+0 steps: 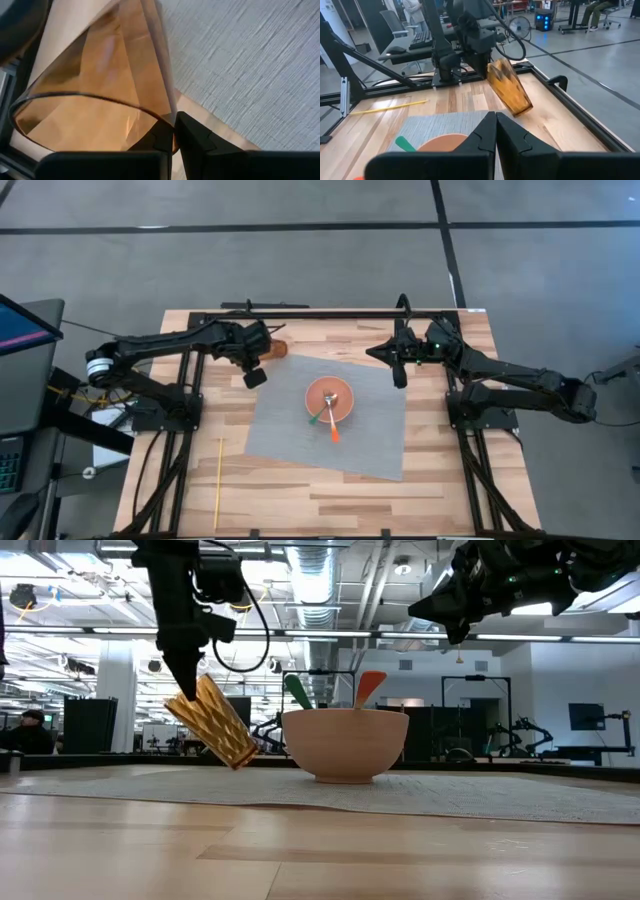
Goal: Pick & Place Utensil
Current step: Put the brown cup to the top left of the orange bowl on the gray mat
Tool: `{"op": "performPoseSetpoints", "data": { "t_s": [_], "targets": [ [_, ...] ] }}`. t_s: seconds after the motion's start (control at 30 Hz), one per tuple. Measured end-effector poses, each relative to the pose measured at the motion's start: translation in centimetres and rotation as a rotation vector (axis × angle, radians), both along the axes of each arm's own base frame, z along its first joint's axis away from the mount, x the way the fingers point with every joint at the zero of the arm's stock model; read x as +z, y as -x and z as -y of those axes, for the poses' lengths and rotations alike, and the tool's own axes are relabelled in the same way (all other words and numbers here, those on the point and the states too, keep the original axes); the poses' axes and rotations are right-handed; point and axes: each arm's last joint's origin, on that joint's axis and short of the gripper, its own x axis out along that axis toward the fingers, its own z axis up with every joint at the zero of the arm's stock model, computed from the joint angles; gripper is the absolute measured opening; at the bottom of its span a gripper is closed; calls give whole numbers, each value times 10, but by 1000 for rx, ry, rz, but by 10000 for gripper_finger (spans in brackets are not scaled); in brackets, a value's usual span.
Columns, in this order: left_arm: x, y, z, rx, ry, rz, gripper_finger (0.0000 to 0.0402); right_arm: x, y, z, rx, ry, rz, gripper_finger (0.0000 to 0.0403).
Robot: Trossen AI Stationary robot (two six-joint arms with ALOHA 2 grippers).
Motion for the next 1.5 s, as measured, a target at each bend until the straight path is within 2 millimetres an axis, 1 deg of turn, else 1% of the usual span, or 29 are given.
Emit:
{"op": "performPoseSetpoints", "data": {
  "t_s": [0.13, 0.3, 0.53, 0.67, 0.83, 1.0, 1.17, 1.23, 1.33, 1.5],
  "targets": [
    [-2, -2, -1, 4, -17, -16, 21, 0, 0, 0, 0, -1, -1, 1],
    [5, 2, 0, 5, -33, 18, 23, 0, 0, 0, 0, -1, -2, 1],
    [20, 9, 5, 0, -82, 96, 52, 0, 0, 0, 0, -1, -2, 1],
    [26, 9, 6, -15, -103, 143, 65, 0, 0, 0, 0, -1, -2, 1],
    [30, 0, 3, -79, -158, 218, 68, 0, 0, 0, 0, -1, -2, 1],
    [32, -7, -1, -132, -198, 253, 57, 0, 0, 0, 0, -1, -2, 1],
    [30, -9, -13, -95, -215, 270, 43, -2, -2, 1, 1, -6, -11, 1],
    [31, -14, -17, -94, -219, 317, 41, -4, -4, 2, 0, -13, -23, 1],
    [30, -19, -20, -110, -194, 370, 41, -8, -7, 4, 1, -25, -44, 1],
    [28, -23, -20, -143, -187, 371, 53, -13, -11, 6, 3, -38, -69, 1]
  ]
}}
